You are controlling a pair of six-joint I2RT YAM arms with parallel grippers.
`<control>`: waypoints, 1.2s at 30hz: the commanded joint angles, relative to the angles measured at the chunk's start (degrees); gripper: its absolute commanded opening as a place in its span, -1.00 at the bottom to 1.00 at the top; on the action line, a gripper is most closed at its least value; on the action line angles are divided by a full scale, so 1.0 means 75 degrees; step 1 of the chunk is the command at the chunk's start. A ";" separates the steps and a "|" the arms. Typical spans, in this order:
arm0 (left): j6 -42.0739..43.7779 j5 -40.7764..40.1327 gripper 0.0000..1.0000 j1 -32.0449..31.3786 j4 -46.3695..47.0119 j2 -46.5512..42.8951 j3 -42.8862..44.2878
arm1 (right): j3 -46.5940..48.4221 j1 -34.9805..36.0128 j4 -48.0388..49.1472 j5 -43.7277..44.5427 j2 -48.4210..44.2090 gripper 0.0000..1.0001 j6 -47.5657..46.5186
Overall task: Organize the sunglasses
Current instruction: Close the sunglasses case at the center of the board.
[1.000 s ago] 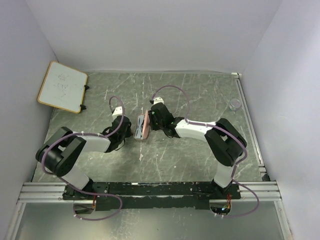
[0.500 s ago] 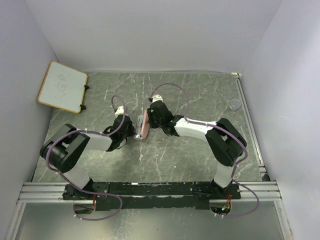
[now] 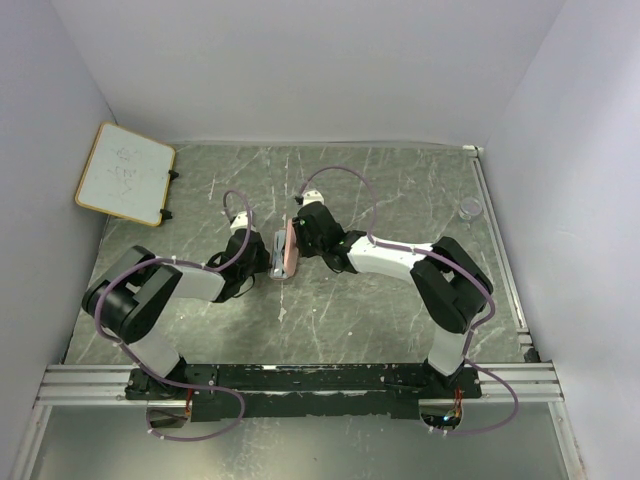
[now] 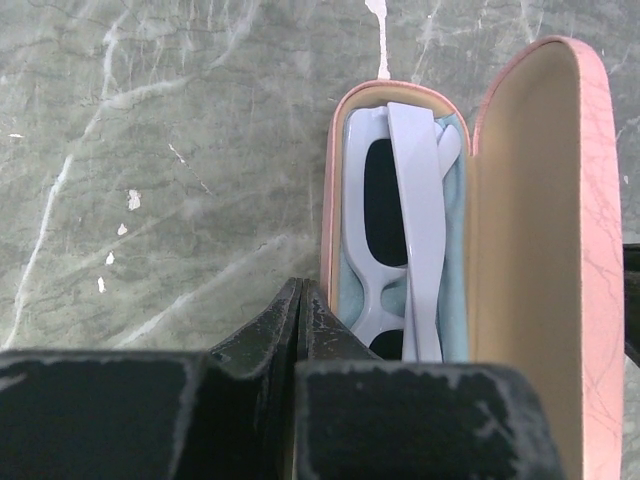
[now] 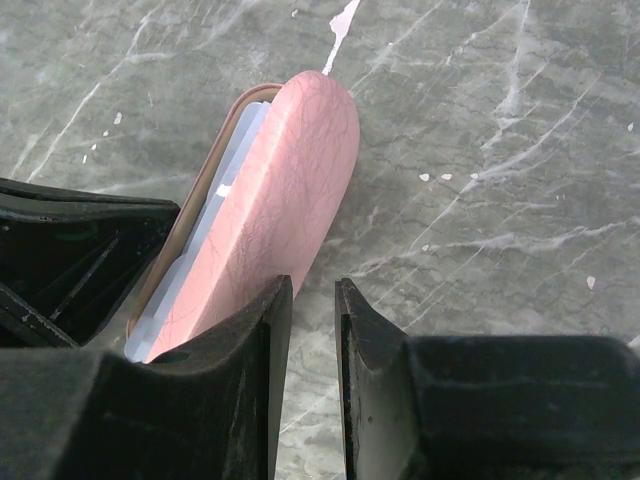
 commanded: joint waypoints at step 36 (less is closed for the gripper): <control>-0.0030 0.0229 -0.85 0.0018 0.0221 0.0144 0.0158 | 0.0215 0.0545 0.0321 -0.0655 0.0257 -0.49 0.0321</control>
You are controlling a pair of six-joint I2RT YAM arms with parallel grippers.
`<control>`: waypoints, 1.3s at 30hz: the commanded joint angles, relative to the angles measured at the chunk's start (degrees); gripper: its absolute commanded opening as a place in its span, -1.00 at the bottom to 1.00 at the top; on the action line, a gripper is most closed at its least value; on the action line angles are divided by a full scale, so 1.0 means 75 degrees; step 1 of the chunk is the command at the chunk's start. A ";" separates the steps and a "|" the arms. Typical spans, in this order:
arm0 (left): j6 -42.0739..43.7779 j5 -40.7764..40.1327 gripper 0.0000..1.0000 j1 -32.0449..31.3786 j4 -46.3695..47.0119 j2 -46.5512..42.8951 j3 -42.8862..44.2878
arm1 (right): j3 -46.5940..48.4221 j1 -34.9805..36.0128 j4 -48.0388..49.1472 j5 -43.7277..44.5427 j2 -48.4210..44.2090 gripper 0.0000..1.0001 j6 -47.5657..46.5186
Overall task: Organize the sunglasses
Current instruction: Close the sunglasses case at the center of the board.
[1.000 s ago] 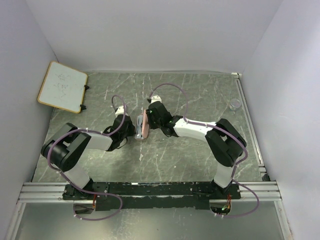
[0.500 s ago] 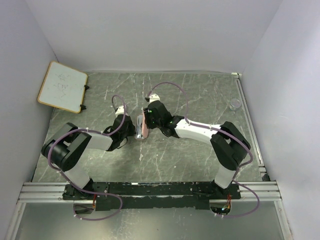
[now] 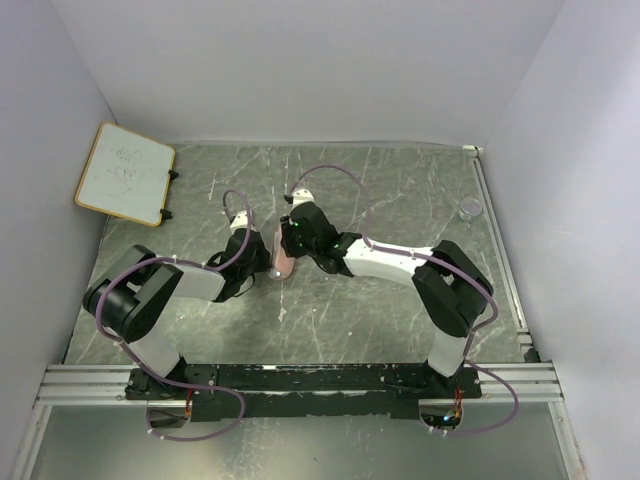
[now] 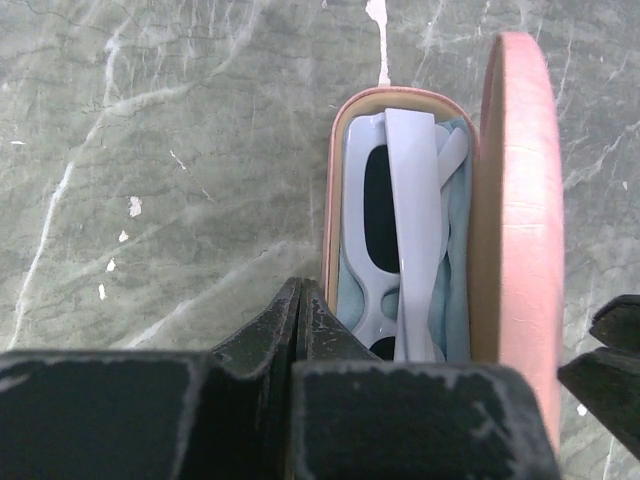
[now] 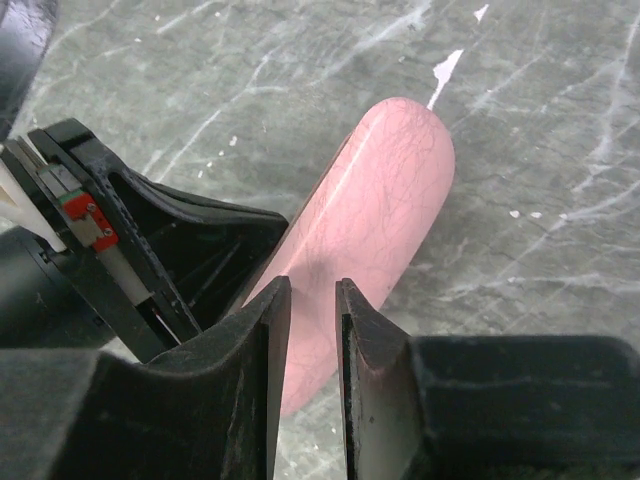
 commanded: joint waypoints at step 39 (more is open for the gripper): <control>0.0665 -0.1292 -0.07 -0.0017 -0.1975 -0.2976 0.0167 | -0.0515 -0.0207 0.0094 0.1234 -0.0476 0.19 -0.0420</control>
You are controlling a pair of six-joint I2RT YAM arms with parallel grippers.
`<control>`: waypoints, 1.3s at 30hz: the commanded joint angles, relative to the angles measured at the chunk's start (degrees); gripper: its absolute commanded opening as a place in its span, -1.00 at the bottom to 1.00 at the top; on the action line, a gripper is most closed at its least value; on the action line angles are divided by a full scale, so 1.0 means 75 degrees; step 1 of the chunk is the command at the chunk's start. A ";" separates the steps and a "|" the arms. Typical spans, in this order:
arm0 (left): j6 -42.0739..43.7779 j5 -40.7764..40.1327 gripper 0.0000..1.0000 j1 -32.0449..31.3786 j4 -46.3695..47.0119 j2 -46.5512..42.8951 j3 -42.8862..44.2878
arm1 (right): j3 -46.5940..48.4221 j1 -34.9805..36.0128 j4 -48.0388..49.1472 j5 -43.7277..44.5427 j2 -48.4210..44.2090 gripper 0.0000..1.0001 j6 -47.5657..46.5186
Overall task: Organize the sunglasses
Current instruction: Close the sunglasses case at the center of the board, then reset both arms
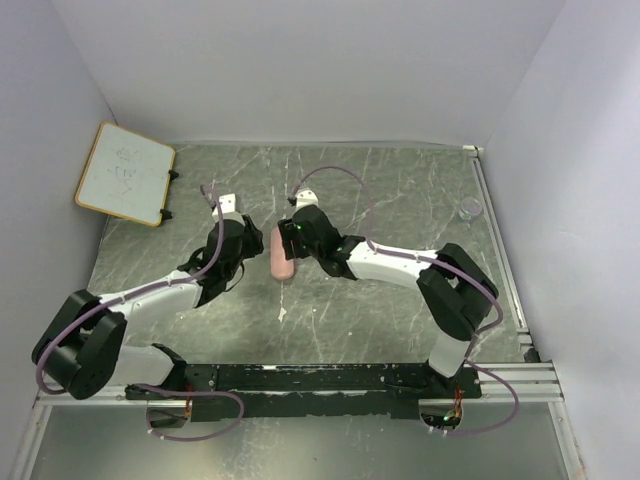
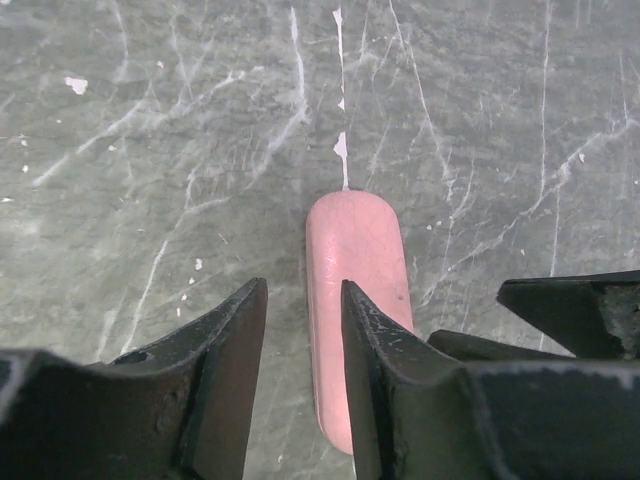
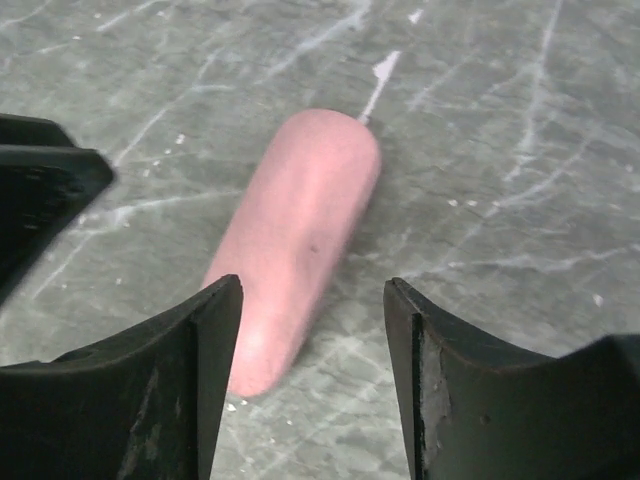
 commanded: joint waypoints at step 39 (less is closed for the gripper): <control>0.0348 -0.0909 1.00 -0.0017 -0.0168 -0.0834 -0.0877 | -0.1726 -0.2466 -0.0588 0.1662 -0.1703 1.00 0.1134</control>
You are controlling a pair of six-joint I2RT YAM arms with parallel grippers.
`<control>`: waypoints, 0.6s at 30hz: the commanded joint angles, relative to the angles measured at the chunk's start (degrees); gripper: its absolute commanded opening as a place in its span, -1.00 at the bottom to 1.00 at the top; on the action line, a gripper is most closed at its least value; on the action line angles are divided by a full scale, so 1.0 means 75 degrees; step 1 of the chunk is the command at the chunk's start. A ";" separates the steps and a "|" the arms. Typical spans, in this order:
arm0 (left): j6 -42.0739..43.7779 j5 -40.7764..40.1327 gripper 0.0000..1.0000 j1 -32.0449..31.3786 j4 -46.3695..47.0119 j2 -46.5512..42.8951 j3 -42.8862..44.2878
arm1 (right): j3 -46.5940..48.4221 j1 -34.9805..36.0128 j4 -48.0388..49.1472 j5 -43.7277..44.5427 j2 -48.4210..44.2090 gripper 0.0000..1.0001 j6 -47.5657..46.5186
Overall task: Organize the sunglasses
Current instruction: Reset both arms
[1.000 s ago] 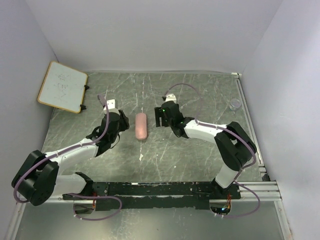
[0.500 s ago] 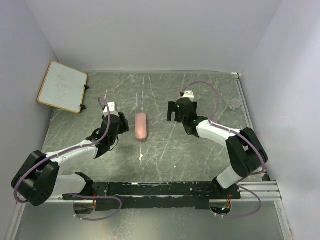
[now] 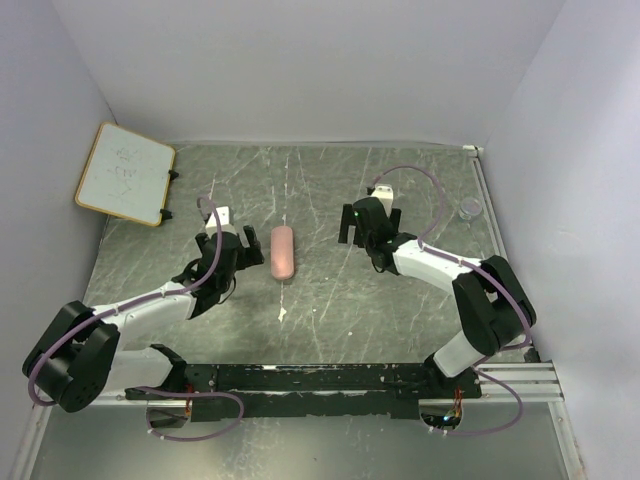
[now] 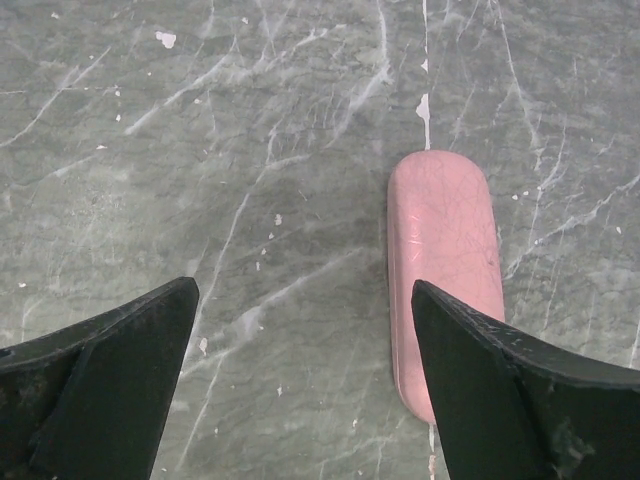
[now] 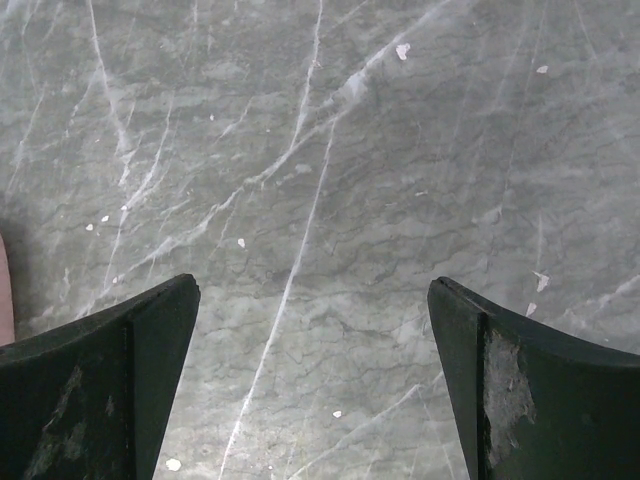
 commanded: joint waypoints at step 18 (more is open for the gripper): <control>0.0073 -0.0243 1.00 -0.0018 0.0196 -0.0146 -0.0095 | 0.0074 -0.0029 -0.0023 0.0257 -0.0184 1.00 0.0150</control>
